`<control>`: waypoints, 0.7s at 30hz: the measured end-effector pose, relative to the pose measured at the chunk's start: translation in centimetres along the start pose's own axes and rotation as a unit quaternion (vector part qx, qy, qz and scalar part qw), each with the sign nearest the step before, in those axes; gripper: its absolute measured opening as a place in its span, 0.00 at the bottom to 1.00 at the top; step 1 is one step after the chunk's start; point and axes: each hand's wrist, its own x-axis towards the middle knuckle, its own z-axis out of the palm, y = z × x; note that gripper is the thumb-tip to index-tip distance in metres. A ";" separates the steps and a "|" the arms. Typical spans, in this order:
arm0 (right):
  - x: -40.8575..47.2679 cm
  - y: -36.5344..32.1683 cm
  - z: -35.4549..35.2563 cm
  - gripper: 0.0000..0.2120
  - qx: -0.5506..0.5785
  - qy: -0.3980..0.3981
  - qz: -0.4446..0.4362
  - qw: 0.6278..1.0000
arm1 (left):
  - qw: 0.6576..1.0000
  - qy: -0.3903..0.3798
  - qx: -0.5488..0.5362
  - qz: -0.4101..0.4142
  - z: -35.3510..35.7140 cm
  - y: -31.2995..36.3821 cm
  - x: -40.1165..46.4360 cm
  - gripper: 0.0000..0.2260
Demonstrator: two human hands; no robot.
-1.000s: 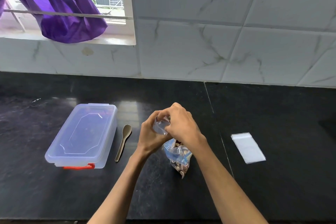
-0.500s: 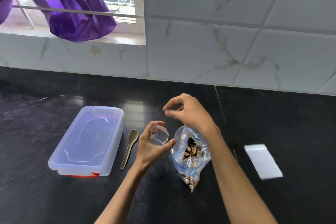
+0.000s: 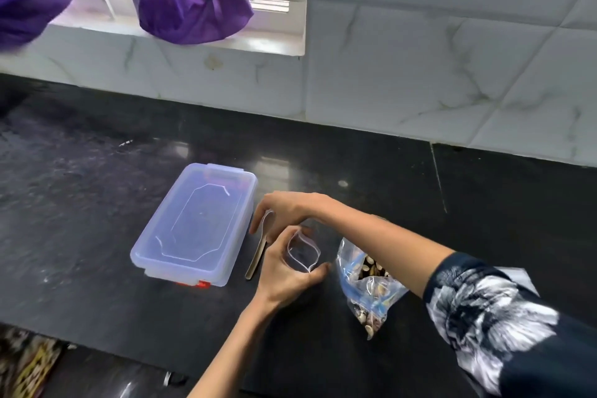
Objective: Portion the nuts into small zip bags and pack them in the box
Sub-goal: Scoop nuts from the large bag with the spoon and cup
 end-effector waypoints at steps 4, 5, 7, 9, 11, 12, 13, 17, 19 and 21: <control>0.4 0.2 1.2 0.15 -0.024 -0.018 -0.012 0.999 | 1.000 0.000 0.004 -0.012 -0.1 0.0 -0.9 0.22; 0.2 0.3 1.4 0.13 -0.037 -0.010 -0.014 0.999 | 1.000 -0.001 0.006 -0.015 -0.1 0.0 -1.1 0.23; -0.1 0.6 1.7 0.10 -0.066 0.014 -0.011 0.998 | 1.000 -0.001 0.013 -0.023 -0.2 -0.1 -1.4 0.24; -0.3 0.9 2.2 0.08 -0.095 0.030 -0.006 0.995 | 1.000 -0.002 0.018 -0.024 -0.2 -0.2 -1.6 0.24; -0.5 1.1 2.5 0.08 -0.130 0.036 0.000 0.991 | 0.999 -0.001 0.021 -0.025 -0.1 -0.1 -1.7 0.23; -0.5 1.2 2.7 0.08 -0.146 0.037 0.003 0.989 | 0.999 0.000 0.021 -0.024 0.0 -0.1 -1.7 0.23; -0.5 1.3 2.8 0.08 -0.159 0.042 0.001 0.986 | 1.000 -0.001 0.022 -0.022 0.1 0.0 -1.7 0.23; -1.3 2.1 1.8 0.08 -0.166 0.106 0.009 0.980 | 1.000 -0.001 0.013 -0.004 0.3 0.8 -1.9 0.23; -2.1 3.0 0.8 0.06 -0.133 0.148 0.033 0.979 | 1.000 0.000 0.006 0.004 0.3 1.3 -1.9 0.24; -3.4 3.8 -0.4 0.06 -0.078 0.186 0.059 0.978 | 1.000 -0.006 0.008 0.016 0.3 1.7 -1.8 0.24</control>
